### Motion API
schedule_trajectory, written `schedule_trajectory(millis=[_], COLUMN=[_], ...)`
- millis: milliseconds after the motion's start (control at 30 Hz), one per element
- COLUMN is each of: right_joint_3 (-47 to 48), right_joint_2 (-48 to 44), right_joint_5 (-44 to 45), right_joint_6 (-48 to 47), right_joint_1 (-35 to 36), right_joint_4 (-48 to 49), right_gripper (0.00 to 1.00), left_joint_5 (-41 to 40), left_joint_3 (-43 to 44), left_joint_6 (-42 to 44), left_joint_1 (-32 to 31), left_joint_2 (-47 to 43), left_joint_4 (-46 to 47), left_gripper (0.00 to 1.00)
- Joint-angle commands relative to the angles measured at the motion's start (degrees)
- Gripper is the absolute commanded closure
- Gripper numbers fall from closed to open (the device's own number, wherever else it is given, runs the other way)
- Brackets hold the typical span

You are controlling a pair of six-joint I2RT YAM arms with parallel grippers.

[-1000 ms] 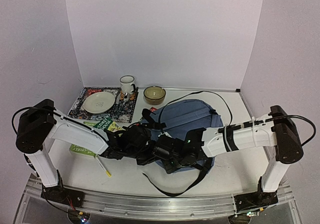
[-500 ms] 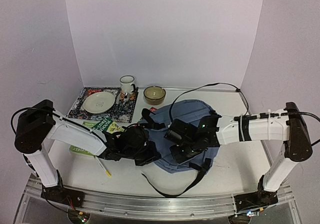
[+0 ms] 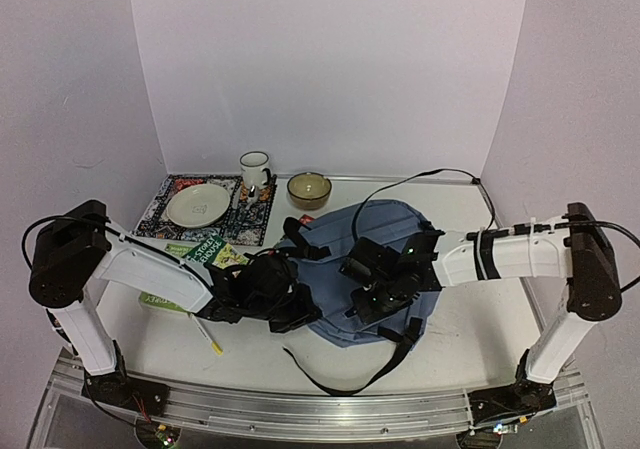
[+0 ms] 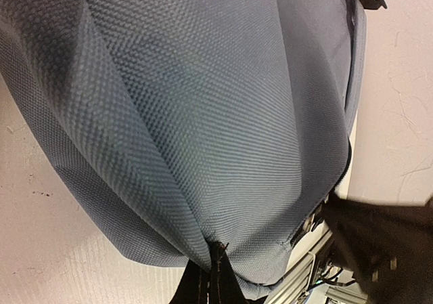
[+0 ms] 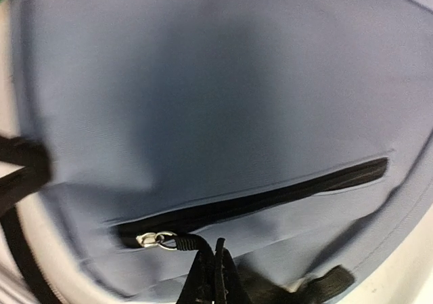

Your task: Pack the student bag

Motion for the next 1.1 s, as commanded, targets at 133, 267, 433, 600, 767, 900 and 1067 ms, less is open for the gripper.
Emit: schedule_trajectory(millis=[133,267,433,600,767,900,1067], right_joint_3=[-3.61,-3.72,-4.39,-5.90,-8.87,-11.51,-14.25], right_joint_2=[-6.26,-7.40,-9.36,-11.77,-14.79,-18.92,-23.40], right_joint_5=[5.56,6.71,7.98,7.94,-3.70,-10.64,-20.86], right_joint_6=[-4.58,-6.69,-8.87,-9.96,-12.56,-12.80,-13.68], right_joint_1=[-9.82,-14.04,-19.56,-24.32,-24.44,-27.06,-36.09], right_joint_4=[-2.89,-2.79,-2.62,-2.47,3.09,6.41,10.52], right_gripper=[1.00,1.00,1.00,1.00,0.89,0.67,0.31], left_joint_5=[-1.30,-1.56,-4.42,-6.27,-4.70,-3.68,-3.98], left_joint_3=[-4.48,-6.12,-7.44,-7.05,-2.01,1.46,3.69], left_joint_6=[-0.10,-0.20,0.51,3.92,10.96,14.29,17.05], left_joint_1=[0.27,0.48,0.83,1.26,1.32,1.32,1.32], left_joint_2=[-4.50,-6.19,-8.70,-9.79,-6.33,-4.70,-4.21], left_joint_4=[-1.33,-2.25,-4.47,-8.47,-11.59,-12.17,-13.85], left_gripper=[1.00,1.00,1.00,1.00,1.00,1.00,1.00])
